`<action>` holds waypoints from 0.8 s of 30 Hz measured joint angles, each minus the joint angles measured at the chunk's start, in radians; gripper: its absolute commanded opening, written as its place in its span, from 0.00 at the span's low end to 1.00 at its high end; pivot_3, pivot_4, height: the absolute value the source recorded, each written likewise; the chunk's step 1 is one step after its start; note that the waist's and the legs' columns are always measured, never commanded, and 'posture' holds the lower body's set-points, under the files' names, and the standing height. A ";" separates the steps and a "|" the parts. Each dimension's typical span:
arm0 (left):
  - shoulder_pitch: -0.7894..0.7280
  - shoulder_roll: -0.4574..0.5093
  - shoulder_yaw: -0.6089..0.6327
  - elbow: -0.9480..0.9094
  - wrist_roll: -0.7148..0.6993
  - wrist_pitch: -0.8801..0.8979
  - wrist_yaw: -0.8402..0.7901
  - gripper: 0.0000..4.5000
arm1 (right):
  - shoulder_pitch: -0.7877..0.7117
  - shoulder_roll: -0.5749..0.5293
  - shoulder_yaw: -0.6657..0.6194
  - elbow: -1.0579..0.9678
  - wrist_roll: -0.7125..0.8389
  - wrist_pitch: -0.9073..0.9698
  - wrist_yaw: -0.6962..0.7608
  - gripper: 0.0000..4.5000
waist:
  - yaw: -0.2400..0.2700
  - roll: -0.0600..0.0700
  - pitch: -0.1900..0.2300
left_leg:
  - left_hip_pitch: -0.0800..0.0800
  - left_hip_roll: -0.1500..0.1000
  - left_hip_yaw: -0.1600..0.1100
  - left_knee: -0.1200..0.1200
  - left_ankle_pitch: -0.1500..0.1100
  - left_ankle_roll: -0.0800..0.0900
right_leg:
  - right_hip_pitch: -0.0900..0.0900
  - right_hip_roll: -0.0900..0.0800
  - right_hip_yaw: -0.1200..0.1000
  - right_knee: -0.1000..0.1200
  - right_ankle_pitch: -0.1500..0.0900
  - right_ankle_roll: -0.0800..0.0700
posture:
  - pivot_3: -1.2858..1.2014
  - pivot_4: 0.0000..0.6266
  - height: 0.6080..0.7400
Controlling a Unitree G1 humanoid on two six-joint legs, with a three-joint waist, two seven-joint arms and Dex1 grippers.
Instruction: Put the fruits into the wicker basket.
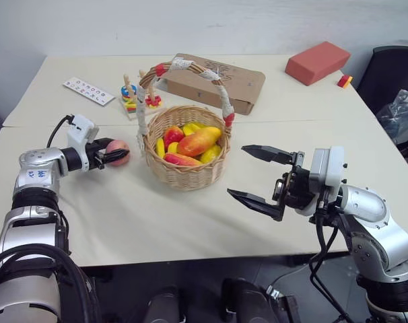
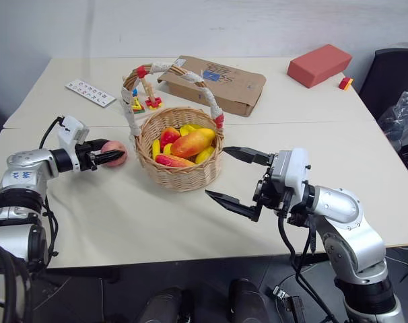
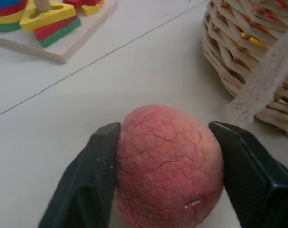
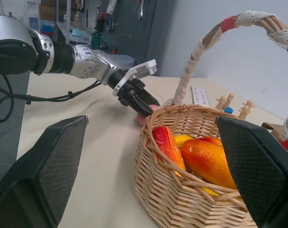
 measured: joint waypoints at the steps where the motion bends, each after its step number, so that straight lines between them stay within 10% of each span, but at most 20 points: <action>1: 0.013 0.010 0.001 -0.014 -0.001 0.000 -0.010 0.50 | 0.000 0.000 -0.001 0.000 0.000 0.004 -0.001 1.00 | -0.001 0.000 0.000 | 0.000 0.000 0.000 0.000 0.000 0.000 | 0.000 0.000 0.000 0.000 0.000 0.000 | 0.52 0.24 1.00; 5: 0.127 0.030 0.069 -0.188 -0.109 0.095 -0.102 0.50 | -0.001 0.000 -0.004 -0.002 0.002 0.009 -0.004 1.00 | -0.003 0.000 0.000 | -0.001 0.001 -0.001 0.000 0.000 0.000 | 0.000 -0.001 0.001 0.000 0.000 0.000 | 0.52 0.24 1.00; 13: 0.295 0.152 0.202 -1.156 -0.576 0.631 -0.162 0.50 | 0.050 -0.023 -0.081 -0.027 0.005 0.011 -0.032 1.00 | 0.006 -0.001 0.006 | 0.001 -0.004 -0.006 0.001 -0.001 0.001 | 0.005 -0.011 0.007 -0.001 0.000 0.000 | 0.52 0.24 1.00; 21: 0.238 -0.042 -0.087 -1.261 -0.359 0.594 0.136 0.50 | 0.071 -0.040 -0.102 -0.003 -0.017 0.000 -0.026 1.00 | 0.015 -0.001 0.007 | 0.001 -0.005 -0.004 0.000 0.004 0.001 | 0.003 -0.010 0.009 -0.001 0.002 0.003 | 0.52 0.24 1.00; 24: 0.220 -0.061 -0.091 -1.221 -0.317 0.570 0.186 0.71 | 0.072 -0.039 -0.102 0.006 -0.025 -0.008 -0.026 1.00 | 0.005 -0.001 0.007 | 0.001 -0.001 -0.002 -0.001 0.003 -0.001 | 0.001 -0.004 0.010 -0.001 0.002 0.003 | 0.52 0.24 1.00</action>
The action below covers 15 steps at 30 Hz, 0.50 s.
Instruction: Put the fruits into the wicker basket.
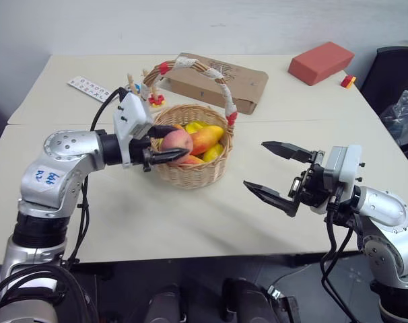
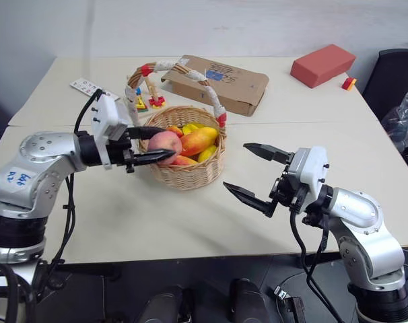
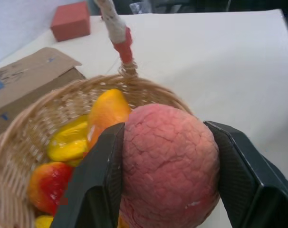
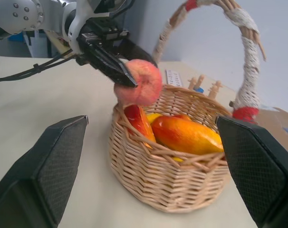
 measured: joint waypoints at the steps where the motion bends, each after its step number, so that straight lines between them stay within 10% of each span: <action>1: 0.003 0.000 0.000 0.007 0.003 -0.005 -0.001 0.79 | 0.002 0.001 0.000 0.000 -0.002 -0.003 0.000 1.00 | 0.000 0.000 0.000 | 0.000 0.001 0.000 0.000 0.000 -0.001 | -0.001 0.004 0.000 0.000 0.000 0.000 | 0.52 0.24 1.00; 4: 0.013 -0.009 0.012 0.023 -0.001 -0.012 0.000 1.00 | 0.025 0.009 0.000 0.000 -0.006 -0.014 -0.005 1.00 | 0.005 0.000 0.000 | -0.001 0.001 0.000 0.000 0.000 -0.001 | -0.001 0.005 0.000 0.000 -0.001 -0.001 | 0.52 0.24 1.00; 15: 0.249 0.167 0.243 -0.041 -0.217 -0.037 -0.288 1.00 | 0.034 -0.083 -0.106 0.268 0.026 -0.020 0.139 1.00 | -0.029 0.001 0.001 | 0.003 0.002 -0.001 0.000 -0.002 -0.002 | 0.000 0.003 0.007 -0.001 0.000 -0.001 | 0.52 0.24 1.00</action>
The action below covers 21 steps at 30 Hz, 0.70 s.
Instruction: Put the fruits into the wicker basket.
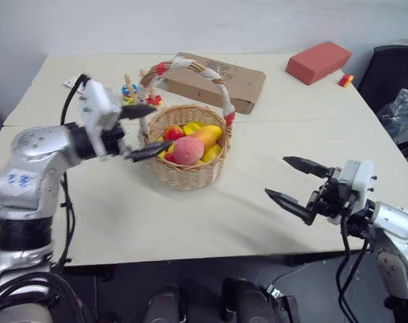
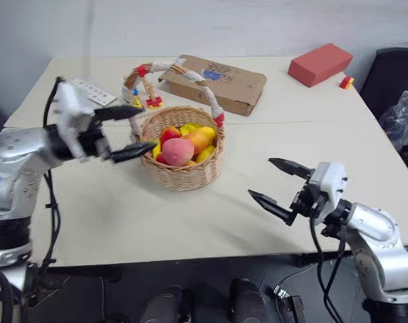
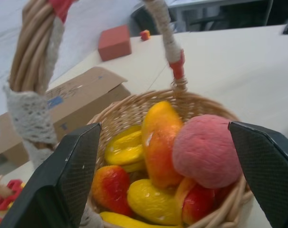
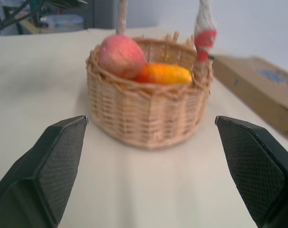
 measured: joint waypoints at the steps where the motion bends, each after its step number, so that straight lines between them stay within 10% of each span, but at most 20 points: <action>1: 0.052 0.025 0.046 -0.005 -0.045 0.032 -0.039 1.00 | -0.079 -0.001 0.015 0.091 -0.004 -0.002 0.036 1.00 | -0.005 -0.001 0.001 | 0.000 0.001 -0.001 0.000 0.001 -0.001 | -0.001 0.001 0.000 0.000 -0.001 -0.001 | 0.52 0.24 1.00; 16: 0.280 0.080 0.420 0.098 -0.137 -0.001 -0.064 1.00 | -1.017 0.360 0.288 1.216 -0.299 -0.270 0.385 1.00 | 0.001 0.002 0.003 | -0.009 0.000 -0.001 0.001 0.001 -0.006 | -0.015 -0.002 0.000 0.016 -0.005 -0.010 | 0.52 0.24 1.00; 21: 0.354 0.047 0.446 0.070 -0.114 -0.052 -0.038 1.00 | -1.090 0.407 0.284 1.363 -0.341 -0.320 0.457 0.72 | -0.010 0.002 0.003 | -0.008 -0.001 -0.001 0.001 0.001 -0.005 | -0.014 -0.004 0.000 0.017 -0.005 -0.010 | 0.52 0.24 1.00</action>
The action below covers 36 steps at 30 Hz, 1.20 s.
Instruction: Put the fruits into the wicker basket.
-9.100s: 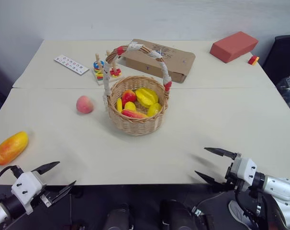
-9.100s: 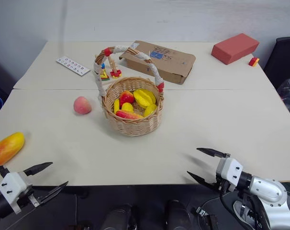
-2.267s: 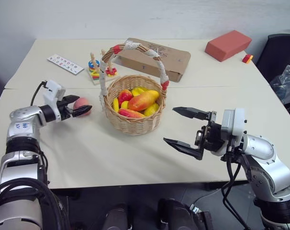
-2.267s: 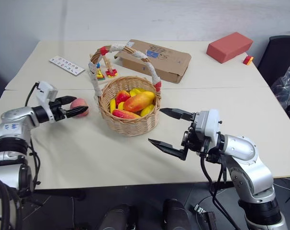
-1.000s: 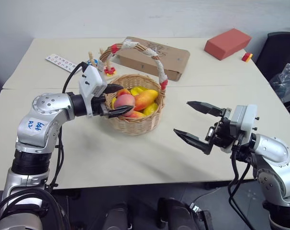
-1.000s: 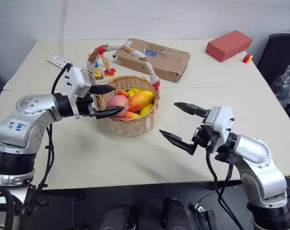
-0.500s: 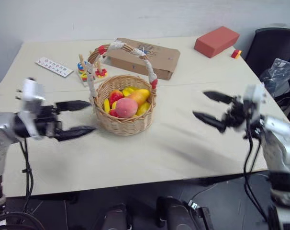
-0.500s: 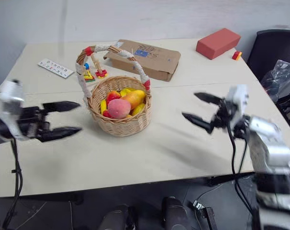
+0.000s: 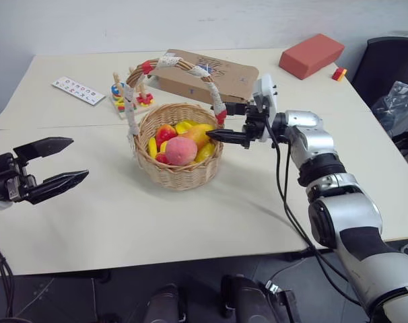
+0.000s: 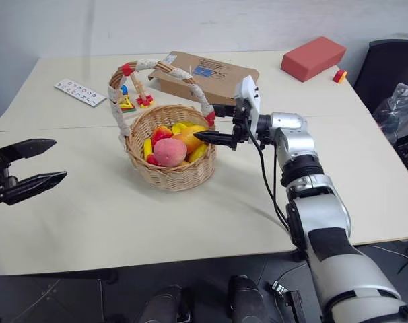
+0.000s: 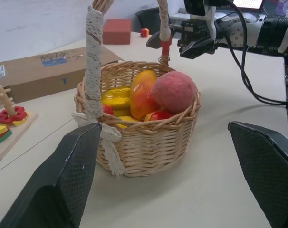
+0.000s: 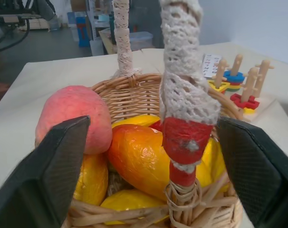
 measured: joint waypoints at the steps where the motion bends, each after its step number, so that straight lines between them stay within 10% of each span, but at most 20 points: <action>1: 0.007 -0.009 -0.003 0.000 0.007 -0.009 0.008 1.00 | -0.004 0.005 0.000 0.013 -0.006 -0.006 0.019 0.63 | -0.002 0.000 0.000 | 0.000 0.000 0.000 0.000 0.000 0.000 | 0.000 0.000 0.000 0.000 0.000 0.000 | 0.52 0.24 1.00; 9: 0.047 -0.051 -0.061 -0.048 0.040 -0.065 0.045 1.00 | 0.020 -0.008 -0.053 -0.024 -0.002 -0.033 0.089 0.04 | -0.014 0.000 0.000 | 0.000 0.001 0.000 0.000 0.000 -0.001 | 0.000 0.000 0.000 0.000 0.000 0.000 | 0.52 0.24 1.00; 24: -0.156 -0.128 -0.325 0.019 0.098 -0.131 0.084 1.00 | 0.881 -0.248 -0.472 -1.304 0.283 0.427 -0.443 0.03 | 0.032 0.000 0.000 | 0.001 -0.002 0.000 -0.001 0.000 0.000 | 0.001 -0.002 -0.001 -0.001 0.000 0.000 | 0.52 0.24 1.00; 34: -0.335 -0.223 -0.522 0.230 0.237 -0.289 0.030 1.00 | 1.018 -0.263 -0.620 -1.197 0.195 0.279 -0.692 0.03 | 0.015 0.000 0.000 | 0.004 0.001 0.006 -0.001 0.001 -0.002 | 0.001 0.006 0.002 0.000 0.000 0.000 | 0.52 0.24 1.00; 36: -0.336 -0.230 -0.526 0.244 0.250 -0.298 0.035 1.00 | 1.014 -0.260 -0.620 -1.160 0.189 0.264 -0.721 0.19 | 0.016 0.000 0.000 | 0.004 0.001 0.006 -0.001 0.001 -0.002 | 0.000 0.006 0.002 0.000 0.000 0.000 | 0.52 0.24 1.00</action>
